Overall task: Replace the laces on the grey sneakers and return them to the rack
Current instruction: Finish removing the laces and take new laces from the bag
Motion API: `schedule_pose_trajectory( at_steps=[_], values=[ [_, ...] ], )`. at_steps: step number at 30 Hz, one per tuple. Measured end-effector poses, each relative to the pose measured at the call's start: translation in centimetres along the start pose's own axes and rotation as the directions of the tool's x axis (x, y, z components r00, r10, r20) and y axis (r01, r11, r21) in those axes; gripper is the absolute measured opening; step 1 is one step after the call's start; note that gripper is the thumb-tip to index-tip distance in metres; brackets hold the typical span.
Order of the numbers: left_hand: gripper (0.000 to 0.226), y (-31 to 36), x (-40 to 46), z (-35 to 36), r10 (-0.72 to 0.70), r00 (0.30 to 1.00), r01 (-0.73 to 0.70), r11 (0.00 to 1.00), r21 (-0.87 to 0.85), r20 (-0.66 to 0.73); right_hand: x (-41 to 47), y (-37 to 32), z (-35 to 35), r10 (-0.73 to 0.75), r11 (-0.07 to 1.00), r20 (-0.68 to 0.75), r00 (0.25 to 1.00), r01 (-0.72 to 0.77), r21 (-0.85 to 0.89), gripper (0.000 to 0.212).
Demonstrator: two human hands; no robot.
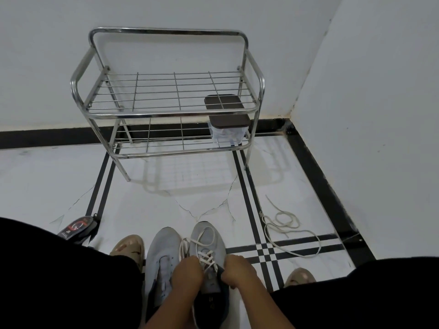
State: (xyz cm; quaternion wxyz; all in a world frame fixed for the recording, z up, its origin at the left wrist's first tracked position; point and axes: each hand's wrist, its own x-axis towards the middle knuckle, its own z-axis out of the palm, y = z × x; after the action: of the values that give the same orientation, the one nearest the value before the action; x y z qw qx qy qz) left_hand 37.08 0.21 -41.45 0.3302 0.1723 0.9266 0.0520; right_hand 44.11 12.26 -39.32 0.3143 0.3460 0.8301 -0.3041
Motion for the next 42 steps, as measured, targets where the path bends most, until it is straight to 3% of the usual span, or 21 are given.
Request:
schedule_pose_trajectory(
  at_steps=[4, 9, 12, 14, 16, 17, 18, 20, 24, 26, 27, 29, 30, 31, 32, 33, 34, 36, 37, 39, 42],
  values=[
    [0.029, -0.5, 0.4, -0.5, 0.011, 0.999, -0.010, 0.999, -0.051, 0.033, -0.3, -1.8, 1.7, -0.328, 0.919, -0.157, 0.932, 0.276, -0.280, 0.038],
    [0.030, -1.3, 0.4, -0.7, 0.002, 0.998, 0.005, 0.993, -0.120, 0.063, 0.3, -1.2, 3.8, -0.357, 0.892, -0.077, 0.931, 0.316, -0.322, 0.030],
    [0.026, -1.9, 0.0, -0.7, -0.053, 0.998, 0.057, 0.990, -0.126, 0.033, -0.4, -0.2, 1.8, -0.039, 0.911, -0.256, 0.966, 0.140, 0.387, 0.034],
    [0.027, -1.8, 0.0, -0.7, -0.046, 0.999, 0.050, 0.988, -0.146, 0.025, 0.1, 0.7, 0.6, 0.252, 0.557, -0.157, 0.955, -0.011, 0.830, 0.040],
    [0.028, -1.4, 0.0, -0.8, -0.006, 0.999, 0.012, 0.987, -0.162, 0.037, 0.5, 0.8, -0.2, 0.315, 0.658, -0.140, 0.939, -0.110, 0.745, 0.038],
    [0.027, -1.2, 0.0, -0.7, 0.011, 0.999, -0.004, 0.987, -0.163, 0.041, 1.3, 1.4, 0.2, 0.265, 0.842, -0.239, 0.934, -0.104, 0.529, 0.032],
    [0.027, -1.0, 0.0, -0.6, 0.020, 0.999, -0.012, 0.987, -0.161, 0.045, 1.5, 1.4, 0.4, 0.130, 0.959, -0.334, 0.934, -0.034, 0.280, 0.024],
    [0.027, -1.0, 0.0, -0.5, 0.023, 0.998, -0.014, 0.988, -0.155, 0.055, 1.2, 0.7, 1.4, -0.193, 0.981, -0.309, 0.931, 0.192, -0.035, 0.015],
    [0.028, -1.1, 0.1, -0.6, 0.030, 0.996, -0.017, 0.985, -0.170, 0.079, 1.4, -0.9, 4.2, -0.344, 0.920, -0.195, 0.918, 0.289, -0.264, 0.023],
    [0.028, -1.3, 0.1, -0.7, 0.026, 0.997, -0.011, 0.982, -0.187, 0.079, 1.4, -1.1, 3.6, -0.132, 0.986, -0.253, 0.958, 0.153, 0.067, 0.019],
    [0.028, -1.4, 0.1, -0.7, 0.024, 0.996, -0.008, 0.981, -0.193, 0.081, 1.4, -1.0, 2.2, 0.086, 0.894, -0.254, 0.963, 0.038, 0.447, 0.017],
    [0.029, -1.6, 0.1, -0.7, 0.024, 0.996, -0.007, 0.980, -0.199, 0.086, 1.6, -0.3, -1.4, 0.411, 0.216, -0.025, 0.911, -0.071, 0.974, 0.021],
    [0.029, -1.6, 0.2, -0.7, 0.025, 0.996, -0.007, 0.979, -0.205, 0.085, 1.7, 0.5, -2.6, 0.427, -0.146, 0.041, 0.903, 0.024, 0.989, 0.023],
    [0.028, -1.7, 0.2, -0.7, 0.026, 0.996, -0.008, 0.978, -0.210, 0.084, 1.7, 1.1, -3.7, 0.406, -0.343, 0.047, 0.913, 0.104, 0.933, 0.023],
    [0.028, -1.6, 0.2, -0.6, 0.027, 0.996, -0.008, 0.976, -0.216, 0.083, 1.5, 1.1, -4.5, 0.378, -0.347, 0.015, 0.926, 0.126, 0.929, 0.021],
    [0.028, -1.6, 0.2, -0.6, 0.026, 0.996, -0.008, 0.976, -0.219, 0.082, 1.5, 0.8, -4.8, 0.358, -0.122, -0.041, 0.933, 0.090, 0.988, 0.018],
    [0.028, -1.6, 0.3, -0.6, 0.026, 0.996, -0.007, 0.975, -0.223, 0.080, 1.6, 0.1, -4.5, 0.318, 0.245, -0.122, 0.940, 0.042, 0.969, 0.016],
    [0.028, -1.5, 0.3, -0.7, 0.022, 0.996, -0.002, 0.974, -0.229, 0.082, 1.6, -1.1, -1.9, 0.053, 0.868, -0.203, 0.978, 0.056, 0.494, 0.020],
    [0.029, -1.5, 0.2, -0.8, 0.017, 0.996, 0.003, 0.973, -0.230, 0.087, 1.4, -1.6, -0.1, -0.070, 0.975, -0.162, 0.984, 0.102, 0.200, 0.021],
    [0.031, -1.4, 0.2, -0.9, 0.013, 0.994, 0.010, 0.976, -0.219, 0.106, 0.9, -1.8, 3.0, -0.166, 0.982, -0.164, 0.972, 0.147, -0.120, 0.024],
    [0.030, -1.5, 0.1, -1.0, 0.019, 0.993, 0.006, 0.979, -0.204, 0.117, 0.8, -1.4, 2.7, -0.071, 0.997, -0.237, 0.969, 0.074, 0.004, 0.020]
  ],
)
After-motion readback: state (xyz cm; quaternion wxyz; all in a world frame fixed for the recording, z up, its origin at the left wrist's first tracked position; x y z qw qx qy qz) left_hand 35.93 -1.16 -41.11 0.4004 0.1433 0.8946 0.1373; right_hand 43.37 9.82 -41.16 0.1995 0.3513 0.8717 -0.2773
